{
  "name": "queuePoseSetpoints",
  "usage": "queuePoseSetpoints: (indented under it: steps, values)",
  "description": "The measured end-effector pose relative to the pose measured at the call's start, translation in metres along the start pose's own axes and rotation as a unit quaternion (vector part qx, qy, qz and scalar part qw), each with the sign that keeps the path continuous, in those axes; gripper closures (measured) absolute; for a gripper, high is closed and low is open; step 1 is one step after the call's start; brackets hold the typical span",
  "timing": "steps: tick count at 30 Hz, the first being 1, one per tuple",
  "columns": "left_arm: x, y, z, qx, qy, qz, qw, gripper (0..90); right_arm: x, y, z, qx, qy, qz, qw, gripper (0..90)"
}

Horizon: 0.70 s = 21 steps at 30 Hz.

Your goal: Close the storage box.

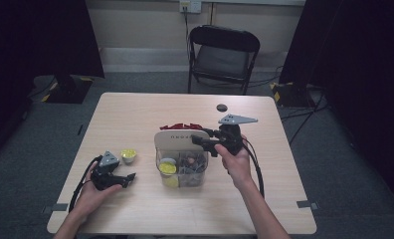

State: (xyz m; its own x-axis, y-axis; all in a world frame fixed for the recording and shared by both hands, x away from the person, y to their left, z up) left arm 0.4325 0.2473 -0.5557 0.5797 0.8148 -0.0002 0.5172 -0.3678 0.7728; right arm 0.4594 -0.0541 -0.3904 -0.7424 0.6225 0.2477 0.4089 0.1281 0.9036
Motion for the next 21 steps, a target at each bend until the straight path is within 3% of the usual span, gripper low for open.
queuePoseSetpoints:
  steps: [21]
  values:
    - [0.0, 0.0, 0.0, 0.0, 0.0, -0.001, 1.0, 15.1, 0.013, -0.005, -0.009, 0.003, 0.018, -0.013, 0.9997, 46.9]
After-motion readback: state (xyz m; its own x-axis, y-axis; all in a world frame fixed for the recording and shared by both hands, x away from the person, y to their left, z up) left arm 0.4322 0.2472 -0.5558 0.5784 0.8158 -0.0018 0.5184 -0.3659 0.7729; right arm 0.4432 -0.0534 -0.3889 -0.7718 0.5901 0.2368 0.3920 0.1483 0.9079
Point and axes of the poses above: each handheld gripper's, and its own axes: z roughly forward along the jaws, y roughly out of its top, x roughly to its left, the point moved 8 cm from there along z, roughly forward along the jaws, and after that the axes turned 3 degrees about -x, right-handed, at the moved point
